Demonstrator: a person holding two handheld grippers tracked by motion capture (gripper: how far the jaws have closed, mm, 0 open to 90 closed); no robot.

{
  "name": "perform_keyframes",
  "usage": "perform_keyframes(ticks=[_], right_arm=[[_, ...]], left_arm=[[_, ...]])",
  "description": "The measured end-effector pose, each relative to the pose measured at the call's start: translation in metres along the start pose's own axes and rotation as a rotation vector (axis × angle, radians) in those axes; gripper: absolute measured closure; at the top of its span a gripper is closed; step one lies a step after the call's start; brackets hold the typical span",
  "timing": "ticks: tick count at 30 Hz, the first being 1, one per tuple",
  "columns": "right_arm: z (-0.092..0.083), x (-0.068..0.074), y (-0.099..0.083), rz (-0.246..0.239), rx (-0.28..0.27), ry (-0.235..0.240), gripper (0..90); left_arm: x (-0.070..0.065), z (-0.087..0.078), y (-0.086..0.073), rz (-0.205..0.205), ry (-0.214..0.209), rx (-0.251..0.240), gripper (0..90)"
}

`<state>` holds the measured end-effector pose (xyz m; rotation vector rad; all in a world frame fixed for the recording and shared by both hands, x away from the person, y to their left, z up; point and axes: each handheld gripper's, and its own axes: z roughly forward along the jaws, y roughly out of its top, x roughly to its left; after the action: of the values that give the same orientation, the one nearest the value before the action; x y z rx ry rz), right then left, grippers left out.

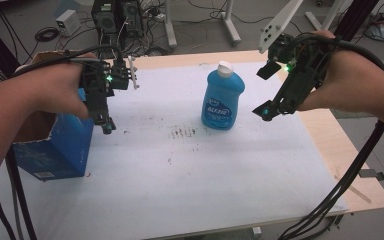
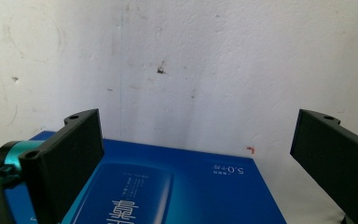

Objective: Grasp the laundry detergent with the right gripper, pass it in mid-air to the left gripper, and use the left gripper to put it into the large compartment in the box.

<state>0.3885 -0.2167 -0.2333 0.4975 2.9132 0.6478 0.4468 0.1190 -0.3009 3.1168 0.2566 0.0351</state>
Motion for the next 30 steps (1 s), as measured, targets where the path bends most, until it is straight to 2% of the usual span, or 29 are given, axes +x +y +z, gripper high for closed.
perform_keyframes(ticks=[7,8,9,11,12,14,16,18,21,27,30], right_arm=[[0.006,-0.01,-0.026,0.054,-0.092,-0.022,1.3],[0.006,-0.01,-0.026,0.054,-0.092,-0.022,1.3],[0.01,-0.013,-0.036,0.075,-0.136,-0.03,1.3],[0.01,-0.013,-0.036,0.075,-0.136,-0.03,1.3],[0.016,-0.02,-0.049,0.121,-0.2,-0.021,1.3],[0.018,-0.022,-0.052,0.133,-0.216,-0.016,1.3],[0.027,-0.029,-0.064,0.183,-0.26,0.0,1.3],[0.033,-0.034,-0.07,0.206,-0.28,0.016,1.3],[0.043,-0.04,-0.076,0.233,-0.302,0.027,1.3],[0.062,-0.047,-0.079,0.25,-0.346,0.04,1.3],[0.079,-0.051,-0.078,0.256,-0.379,0.065,1.3]], left_arm=[[-0.001,-0.003,-0.002,-0.011,0.005,-0.003,2.5],[-0.001,-0.003,-0.002,-0.011,0.005,-0.003,2.5],[-0.001,-0.004,-0.002,-0.011,0.006,-0.002,2.5],[-0.001,-0.004,-0.002,-0.01,0.005,0.001,2.5],[-0.001,-0.004,-0.001,-0.007,0.003,0.003,2.5],[-0.001,-0.004,0.0,-0.004,0.003,0.007,2.5],[-0.001,-0.004,0.0,-0.005,0.004,0.009,2.5],[-0.001,-0.004,0.0,-0.005,0.002,0.009,2.5],[-0.001,-0.003,0.0,-0.007,0.002,0.007,2.5],[-0.001,-0.004,-0.001,-0.009,0.005,0.001,2.5],[0.0,-0.004,-0.002,-0.011,0.004,0.003,2.5]])
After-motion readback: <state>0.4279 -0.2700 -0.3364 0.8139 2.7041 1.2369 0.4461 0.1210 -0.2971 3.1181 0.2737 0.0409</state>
